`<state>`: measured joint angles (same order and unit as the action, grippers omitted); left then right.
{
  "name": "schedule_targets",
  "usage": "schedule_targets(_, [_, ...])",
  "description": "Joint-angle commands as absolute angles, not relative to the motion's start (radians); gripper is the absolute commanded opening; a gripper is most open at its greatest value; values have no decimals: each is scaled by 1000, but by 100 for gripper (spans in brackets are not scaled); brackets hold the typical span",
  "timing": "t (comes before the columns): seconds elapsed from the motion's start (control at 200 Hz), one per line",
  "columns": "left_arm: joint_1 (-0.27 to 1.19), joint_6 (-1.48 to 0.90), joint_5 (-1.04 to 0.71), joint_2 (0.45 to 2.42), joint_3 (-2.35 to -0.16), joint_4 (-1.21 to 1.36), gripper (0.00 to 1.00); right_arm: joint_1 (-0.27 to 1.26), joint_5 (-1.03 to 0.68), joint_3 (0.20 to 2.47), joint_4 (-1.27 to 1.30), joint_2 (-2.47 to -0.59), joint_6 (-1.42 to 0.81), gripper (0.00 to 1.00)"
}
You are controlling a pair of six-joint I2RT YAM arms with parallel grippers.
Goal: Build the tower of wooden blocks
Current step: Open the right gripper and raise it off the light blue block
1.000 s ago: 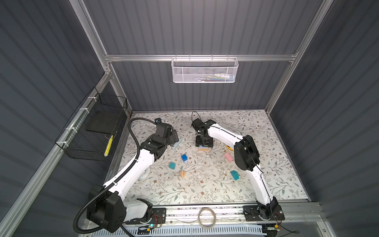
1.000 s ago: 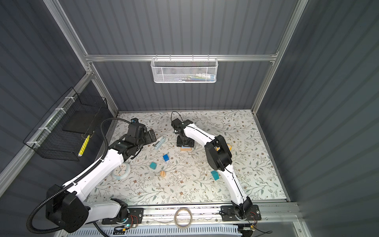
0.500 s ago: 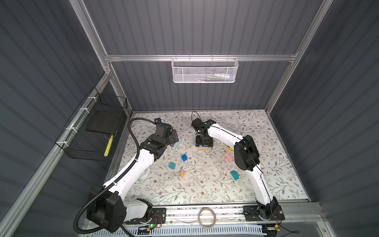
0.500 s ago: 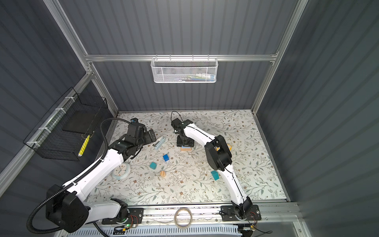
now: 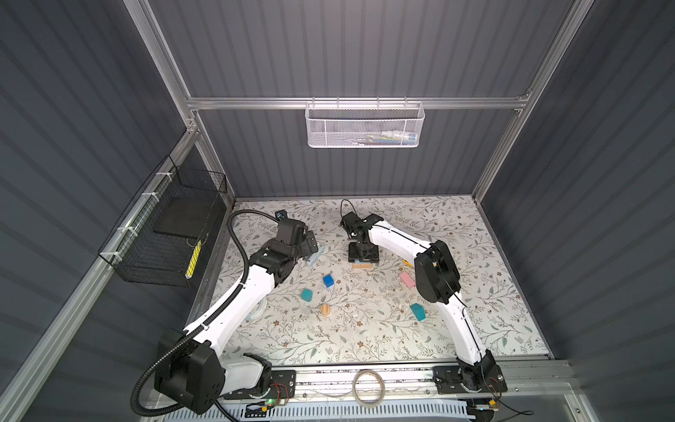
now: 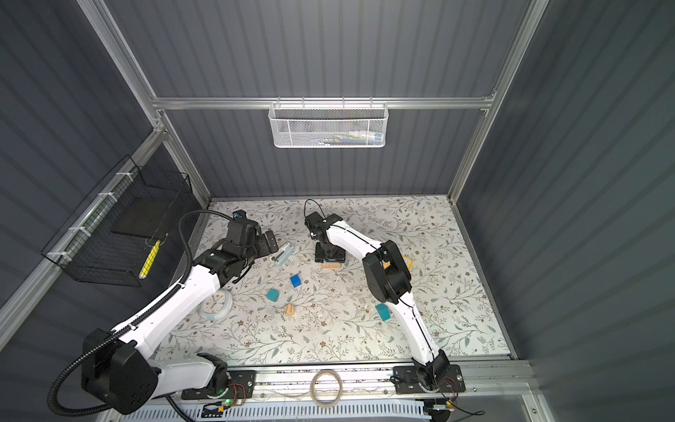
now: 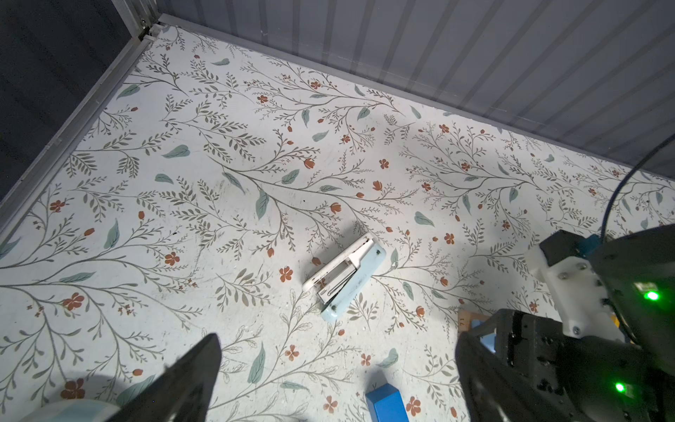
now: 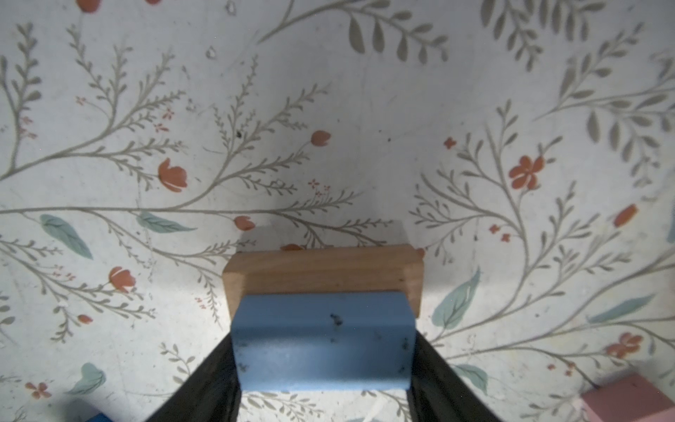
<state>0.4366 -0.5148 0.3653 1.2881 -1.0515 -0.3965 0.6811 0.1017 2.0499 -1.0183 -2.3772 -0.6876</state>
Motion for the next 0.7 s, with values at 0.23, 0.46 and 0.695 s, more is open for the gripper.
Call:
schedule_targets(0.23, [428, -502, 354, 1290, -1050, -402, 100, 678, 120, 2069, -1048, -2381, -672, 72])
schedule_targets(0.46, [426, -500, 352, 1292, -1052, -402, 100, 678, 126, 2073, -1054, -2359, -665, 74])
schedule_targets(0.695, [426, -499, 353, 1287, -1051, -402, 100, 678, 140, 2069, -1060, -2316, -663, 80])
